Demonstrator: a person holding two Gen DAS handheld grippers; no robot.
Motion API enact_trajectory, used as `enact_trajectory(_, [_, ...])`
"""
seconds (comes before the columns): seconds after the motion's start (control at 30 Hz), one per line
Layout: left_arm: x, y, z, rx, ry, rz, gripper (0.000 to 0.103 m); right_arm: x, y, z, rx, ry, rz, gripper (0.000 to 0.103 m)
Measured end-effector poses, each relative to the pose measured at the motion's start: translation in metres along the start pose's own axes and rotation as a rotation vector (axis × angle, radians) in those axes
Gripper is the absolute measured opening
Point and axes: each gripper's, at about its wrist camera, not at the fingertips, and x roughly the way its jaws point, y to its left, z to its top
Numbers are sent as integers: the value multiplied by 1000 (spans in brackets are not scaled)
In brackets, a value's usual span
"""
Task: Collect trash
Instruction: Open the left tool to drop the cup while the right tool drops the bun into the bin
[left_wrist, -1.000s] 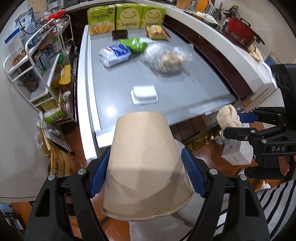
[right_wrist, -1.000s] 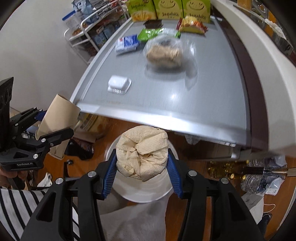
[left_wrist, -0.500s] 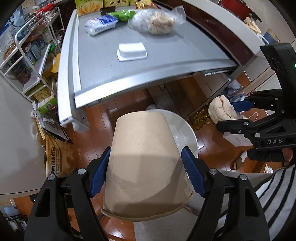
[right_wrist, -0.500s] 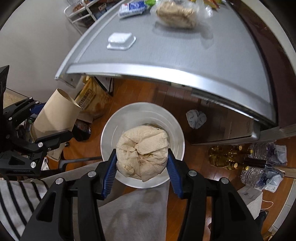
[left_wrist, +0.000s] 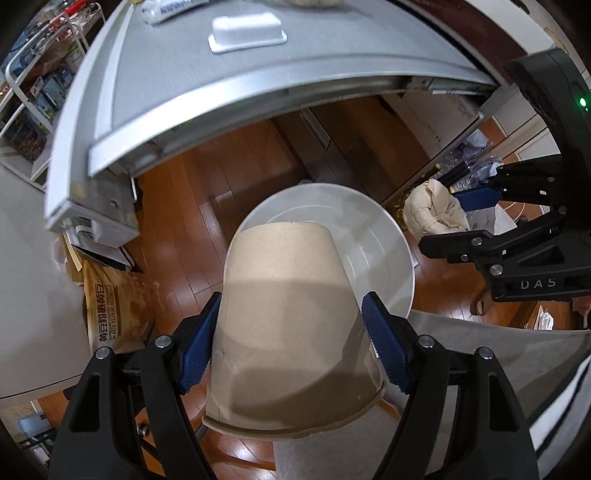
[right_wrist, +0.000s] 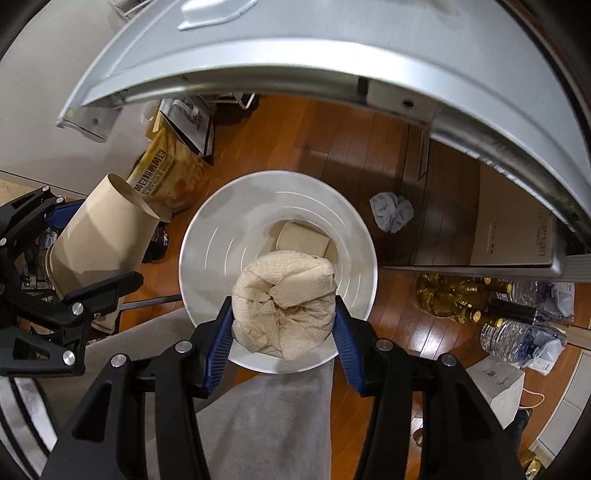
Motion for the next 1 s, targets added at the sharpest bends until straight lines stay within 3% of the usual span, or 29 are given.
enact_trajectory(0.57, [32,-4,3,41,72,28,78,33,1,5,5,65,-13,50])
enact_trajectory(0.63, [31,-4,4,34,76,3,80,33,-2,5,18,68,-13,58])
enact_trajectory(0.7, [28,-3,4,29,71,15,90,31,-5,5,33,59,-22,68])
enact_trajectory(1.0, [19,2,2,7,59,27,93,14,-17,-2,76,24,-32,70])
